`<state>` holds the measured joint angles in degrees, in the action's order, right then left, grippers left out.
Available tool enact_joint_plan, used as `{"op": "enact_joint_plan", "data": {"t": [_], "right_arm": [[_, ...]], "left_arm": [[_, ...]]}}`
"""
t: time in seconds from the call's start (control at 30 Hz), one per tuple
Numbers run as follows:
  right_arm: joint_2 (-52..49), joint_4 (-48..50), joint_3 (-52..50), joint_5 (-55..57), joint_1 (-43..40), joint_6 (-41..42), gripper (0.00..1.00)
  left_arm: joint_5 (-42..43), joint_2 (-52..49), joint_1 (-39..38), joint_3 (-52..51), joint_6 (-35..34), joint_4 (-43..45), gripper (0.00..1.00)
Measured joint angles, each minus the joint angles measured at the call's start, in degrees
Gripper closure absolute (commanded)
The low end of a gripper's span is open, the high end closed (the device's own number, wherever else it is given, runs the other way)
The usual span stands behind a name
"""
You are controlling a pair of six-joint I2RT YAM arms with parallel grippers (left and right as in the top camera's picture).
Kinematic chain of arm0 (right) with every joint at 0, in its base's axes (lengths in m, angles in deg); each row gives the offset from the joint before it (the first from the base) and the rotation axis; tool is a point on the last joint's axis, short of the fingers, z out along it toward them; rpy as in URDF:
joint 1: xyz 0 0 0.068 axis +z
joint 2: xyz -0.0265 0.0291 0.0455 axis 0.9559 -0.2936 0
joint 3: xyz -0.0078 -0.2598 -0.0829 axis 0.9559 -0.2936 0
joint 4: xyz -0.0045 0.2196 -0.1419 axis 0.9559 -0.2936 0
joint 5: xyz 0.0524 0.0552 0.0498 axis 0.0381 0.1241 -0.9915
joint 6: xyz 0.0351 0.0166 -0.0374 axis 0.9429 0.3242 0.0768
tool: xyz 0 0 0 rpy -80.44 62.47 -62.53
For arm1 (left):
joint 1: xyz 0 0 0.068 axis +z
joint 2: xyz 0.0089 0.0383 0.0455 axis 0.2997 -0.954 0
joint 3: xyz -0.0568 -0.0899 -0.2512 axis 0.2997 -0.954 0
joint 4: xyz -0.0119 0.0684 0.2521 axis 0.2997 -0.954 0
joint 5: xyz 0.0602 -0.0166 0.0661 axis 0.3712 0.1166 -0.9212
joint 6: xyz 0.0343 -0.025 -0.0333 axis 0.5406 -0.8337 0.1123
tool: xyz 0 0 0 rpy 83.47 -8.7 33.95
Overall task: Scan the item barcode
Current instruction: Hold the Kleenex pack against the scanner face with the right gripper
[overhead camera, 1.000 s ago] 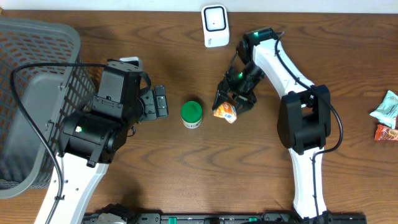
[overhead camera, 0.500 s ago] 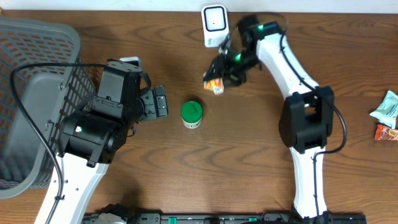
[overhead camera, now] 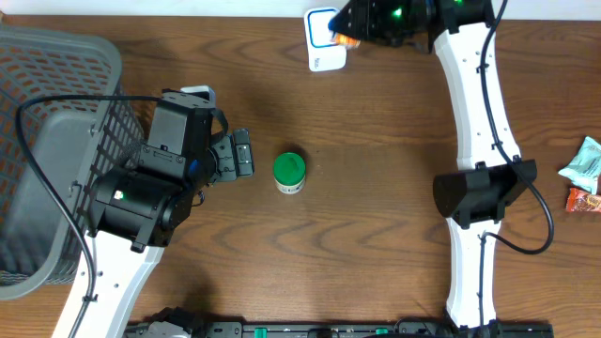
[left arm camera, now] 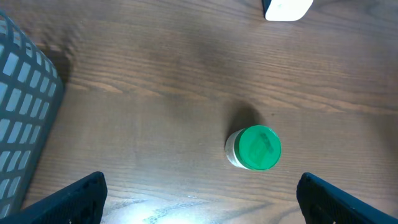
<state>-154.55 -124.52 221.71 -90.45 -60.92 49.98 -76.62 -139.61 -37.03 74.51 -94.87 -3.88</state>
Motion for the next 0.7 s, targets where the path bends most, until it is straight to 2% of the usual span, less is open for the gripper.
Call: {"op": "enact_joint_plan", "data": {"t": [0.17, 0.33, 0.47, 0.6, 0.7], "right_arm": [[0.0, 5.3, 1.1, 13.9, 1.9, 0.1, 0.44], [0.0, 14.7, -1.1, 28.2, 5.2, -0.3, 0.42], [-0.1, 27.4, -7.8, 35.7, 7.7, -3.2, 0.42], [-0.7, 40.0, -16.4, 39.7, 9.3, -5.3, 0.48], [-1.6, 48.5, -22.1, 41.2, 9.5, -5.8, 0.49]], "left_arm": [[0.0, 0.0, 0.0, 0.0, 0.0, 0.0, 0.02], [0.0, 0.0, 0.0, 0.0, 0.0, 0.0, 0.02], [0.0, 0.0, 0.0, 0.0, 0.0, 0.0, 0.02], [0.0, 0.0, 0.0, 0.0, 0.0, 0.0, 0.02], [0.0, 0.0, 0.0, 0.0, 0.0, 0.0, 0.02]]}}
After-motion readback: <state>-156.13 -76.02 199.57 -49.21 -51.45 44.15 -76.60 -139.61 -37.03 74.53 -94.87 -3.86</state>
